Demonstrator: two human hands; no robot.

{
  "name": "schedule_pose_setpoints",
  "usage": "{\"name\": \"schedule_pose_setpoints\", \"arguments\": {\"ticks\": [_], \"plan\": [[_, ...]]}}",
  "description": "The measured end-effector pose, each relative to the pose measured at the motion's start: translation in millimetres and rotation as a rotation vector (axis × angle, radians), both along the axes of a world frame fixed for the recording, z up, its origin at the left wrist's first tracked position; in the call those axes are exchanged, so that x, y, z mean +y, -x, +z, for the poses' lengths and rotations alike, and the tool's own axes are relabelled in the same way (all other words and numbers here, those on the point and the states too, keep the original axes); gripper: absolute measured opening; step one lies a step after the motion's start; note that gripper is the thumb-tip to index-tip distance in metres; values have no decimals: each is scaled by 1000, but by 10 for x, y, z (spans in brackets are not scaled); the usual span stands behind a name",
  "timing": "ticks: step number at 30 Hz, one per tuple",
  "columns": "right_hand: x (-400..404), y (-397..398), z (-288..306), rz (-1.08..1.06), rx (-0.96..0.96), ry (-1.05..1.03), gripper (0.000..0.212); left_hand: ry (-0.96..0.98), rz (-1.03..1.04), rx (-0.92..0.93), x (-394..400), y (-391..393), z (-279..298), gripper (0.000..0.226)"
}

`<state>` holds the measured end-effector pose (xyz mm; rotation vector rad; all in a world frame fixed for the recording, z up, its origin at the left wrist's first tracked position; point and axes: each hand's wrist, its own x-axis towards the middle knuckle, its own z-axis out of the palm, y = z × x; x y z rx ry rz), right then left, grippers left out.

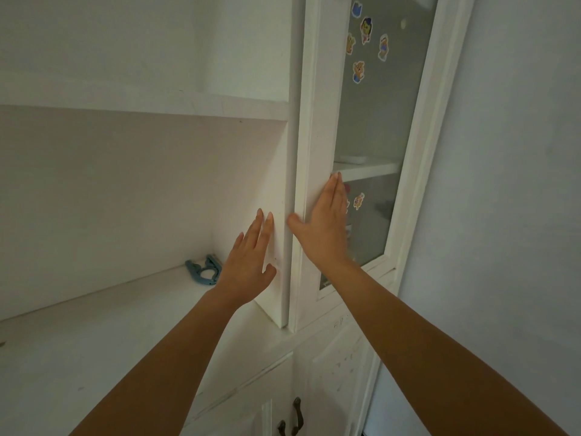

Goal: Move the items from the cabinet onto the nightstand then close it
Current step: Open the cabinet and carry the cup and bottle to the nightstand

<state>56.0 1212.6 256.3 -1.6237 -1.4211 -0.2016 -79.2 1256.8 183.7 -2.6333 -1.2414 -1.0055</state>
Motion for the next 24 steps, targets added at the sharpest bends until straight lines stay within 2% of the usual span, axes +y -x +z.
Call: {"name": "schedule_pose_setpoints", "arguments": {"ticks": [19,24], "plan": [[56,214,107,-43,47,13,105,5,59,79,-17,41,74,89],[-88,112,62,-51,59,-31,103,35,41,43,8,5,25,93]]}}
